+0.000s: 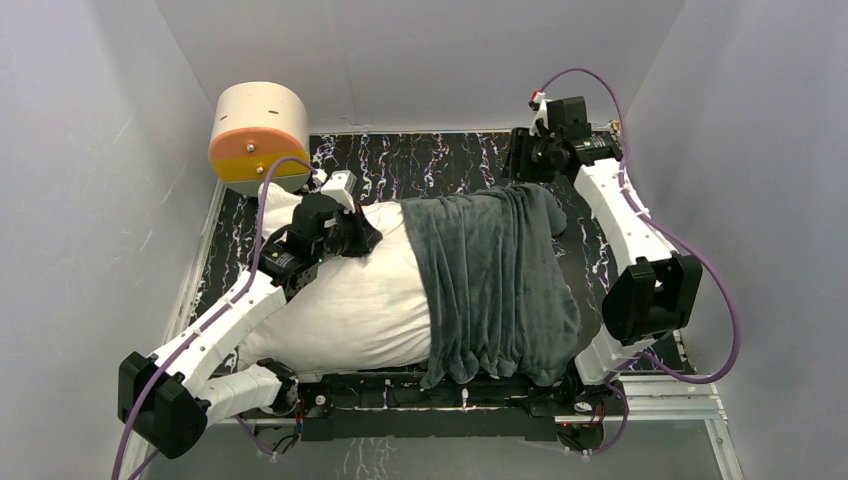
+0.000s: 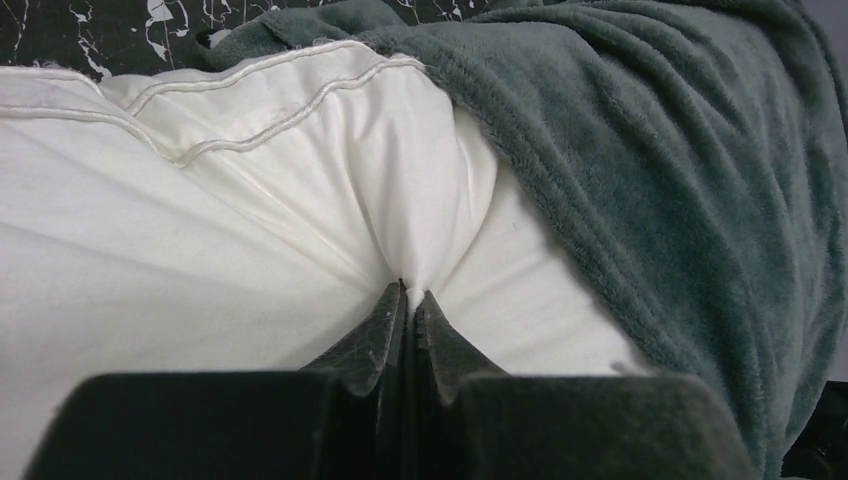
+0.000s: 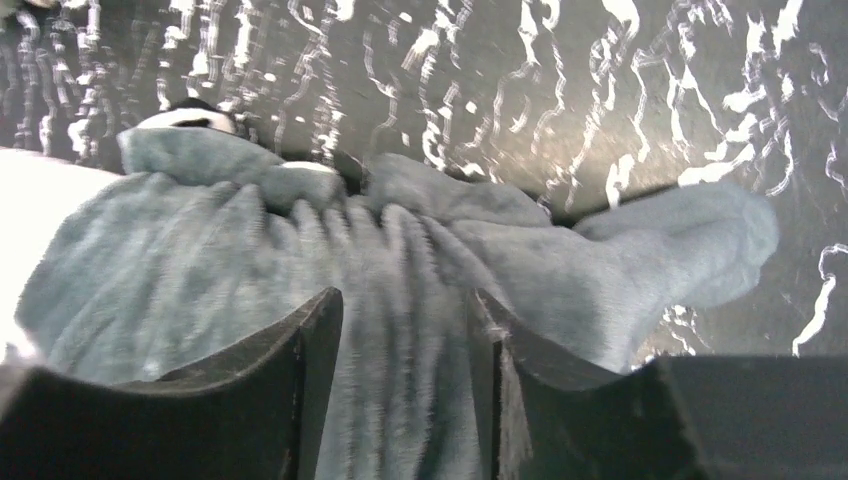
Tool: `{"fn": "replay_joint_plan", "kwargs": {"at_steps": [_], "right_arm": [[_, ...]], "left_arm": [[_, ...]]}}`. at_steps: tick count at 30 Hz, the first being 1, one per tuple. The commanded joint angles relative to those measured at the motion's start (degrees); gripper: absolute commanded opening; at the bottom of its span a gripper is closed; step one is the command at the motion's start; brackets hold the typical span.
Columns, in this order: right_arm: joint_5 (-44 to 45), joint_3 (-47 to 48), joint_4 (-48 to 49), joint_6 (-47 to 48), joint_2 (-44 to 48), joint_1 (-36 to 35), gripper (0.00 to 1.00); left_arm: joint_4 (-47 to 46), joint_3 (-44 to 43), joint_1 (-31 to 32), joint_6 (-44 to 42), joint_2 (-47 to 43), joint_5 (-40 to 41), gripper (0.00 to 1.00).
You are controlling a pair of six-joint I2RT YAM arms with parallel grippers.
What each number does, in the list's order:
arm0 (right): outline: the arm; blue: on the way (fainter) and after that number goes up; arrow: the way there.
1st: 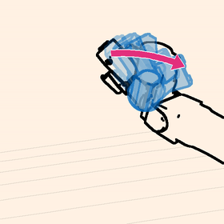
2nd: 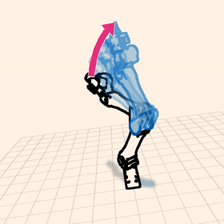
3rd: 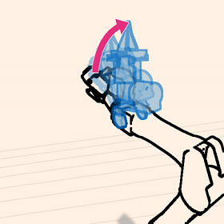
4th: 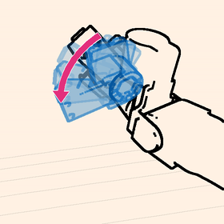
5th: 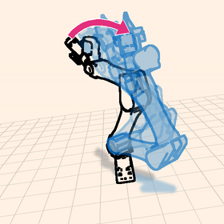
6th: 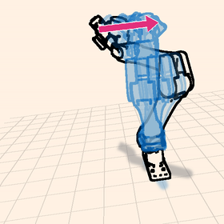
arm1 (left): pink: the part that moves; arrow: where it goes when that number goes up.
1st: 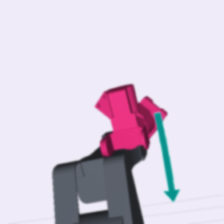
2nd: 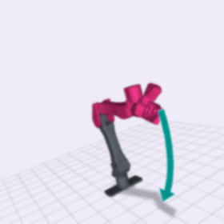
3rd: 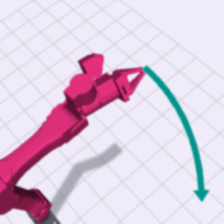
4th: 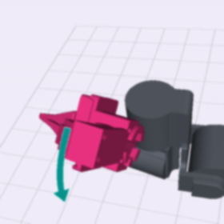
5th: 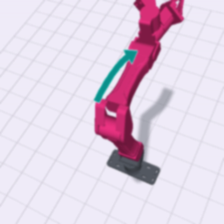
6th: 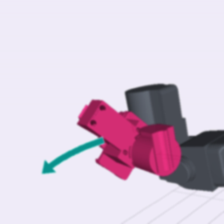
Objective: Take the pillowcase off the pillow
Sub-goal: Remove the pillow from the pillowcase.
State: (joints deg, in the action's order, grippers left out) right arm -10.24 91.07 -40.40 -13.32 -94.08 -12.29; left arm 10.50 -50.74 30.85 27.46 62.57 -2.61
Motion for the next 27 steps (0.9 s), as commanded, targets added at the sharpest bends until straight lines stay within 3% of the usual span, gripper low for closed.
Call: {"fn": "replay_joint_plan", "kwargs": {"at_steps": [1,7,10,12,15,17,22,27], "right_arm": [[-1.4,6.6,2.0,1.0,2.4,-6.0,0.62],[1.0,5.1,0.1,1.3,-2.3,-16.2,0.74],[12.0,2.2,-1.8,2.4,-4.1,-19.6,0.77],[20.3,-0.1,-1.5,3.2,-3.7,-19.4,0.65],[29.9,-2.8,0.8,4.6,-1.0,-17.1,0.23],[32.3,-3.7,2.0,4.4,0.8,-13.1,0.05],[28.3,-4.2,5.0,2.7,5.6,-1.7,0.02],[13.0,-3.2,4.8,1.2,7.5,-1.2,0.08]], "left_arm": [[9.2,-0.1,-0.6,-2.1,-1.3,0.2,0.00],[8.9,-0.1,-0.6,-1.5,-1.2,-0.3,0.00],[9.1,-0.1,-0.6,-1.3,-1.5,0.2,0.00],[9.4,-0.2,-0.6,-1.1,-1.6,0.6,0.00],[10.1,-0.4,-0.6,-0.7,-2.0,1.8,0.00],[10.7,-0.6,-0.6,-0.3,-2.2,4.9,0.00],[12.5,-0.9,-0.6,0.7,-3.2,8.6,0.00],[11.9,-0.5,-0.6,0.7,-3.3,7.4,0.00]]}}
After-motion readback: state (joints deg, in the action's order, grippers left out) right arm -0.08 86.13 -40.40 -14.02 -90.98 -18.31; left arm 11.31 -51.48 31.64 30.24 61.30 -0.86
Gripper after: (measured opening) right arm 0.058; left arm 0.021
